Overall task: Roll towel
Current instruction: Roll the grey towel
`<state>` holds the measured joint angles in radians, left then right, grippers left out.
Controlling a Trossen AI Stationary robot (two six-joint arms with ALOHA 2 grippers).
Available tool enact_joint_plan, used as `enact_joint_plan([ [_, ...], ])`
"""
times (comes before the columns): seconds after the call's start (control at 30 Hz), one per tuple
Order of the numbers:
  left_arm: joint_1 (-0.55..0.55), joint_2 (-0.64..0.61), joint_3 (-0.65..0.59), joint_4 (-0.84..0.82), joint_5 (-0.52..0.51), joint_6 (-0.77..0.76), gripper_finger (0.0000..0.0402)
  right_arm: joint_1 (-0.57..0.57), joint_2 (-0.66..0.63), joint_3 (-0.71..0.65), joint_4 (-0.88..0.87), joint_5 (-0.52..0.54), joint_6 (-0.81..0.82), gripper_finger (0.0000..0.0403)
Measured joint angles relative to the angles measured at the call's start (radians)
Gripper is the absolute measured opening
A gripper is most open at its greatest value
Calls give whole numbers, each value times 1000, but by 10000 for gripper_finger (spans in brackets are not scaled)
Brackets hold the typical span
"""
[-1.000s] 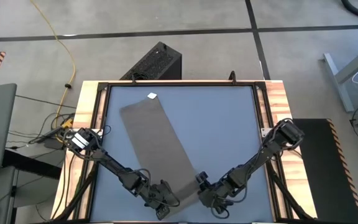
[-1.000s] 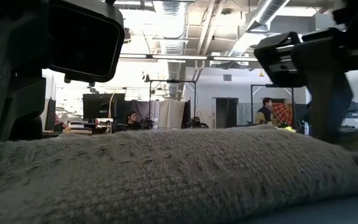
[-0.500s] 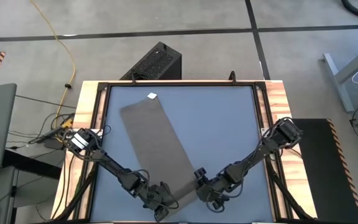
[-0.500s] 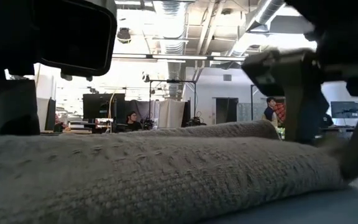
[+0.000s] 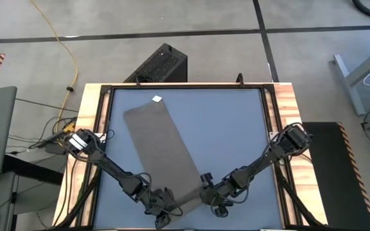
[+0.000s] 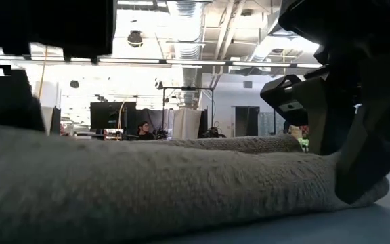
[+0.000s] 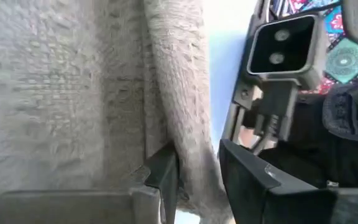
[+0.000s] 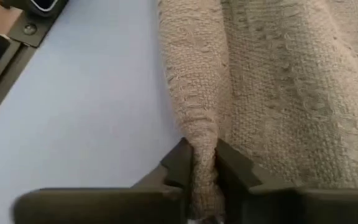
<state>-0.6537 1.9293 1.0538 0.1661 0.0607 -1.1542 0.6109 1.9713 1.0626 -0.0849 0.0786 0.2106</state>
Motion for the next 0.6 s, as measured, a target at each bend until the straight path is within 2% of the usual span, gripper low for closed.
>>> enact_joint_plan([
  [0.13, -3, -49, 1, -67, -25, 16, 101, 0, 0, 0, -2, -31, 28, 40],
  [0.23, -14, -78, 1, -137, -53, 22, 100, -1, 1, 0, 0, -101, 92, 40],
  [0.43, -60, -116, 2, -241, -127, 27, 100, -29, 2, -2, 1, -324, 253, 44],
  [0.6, -106, -114, 2, -197, -302, 64, 100, -53, 4, 2, 9, -525, 384, 46],
])
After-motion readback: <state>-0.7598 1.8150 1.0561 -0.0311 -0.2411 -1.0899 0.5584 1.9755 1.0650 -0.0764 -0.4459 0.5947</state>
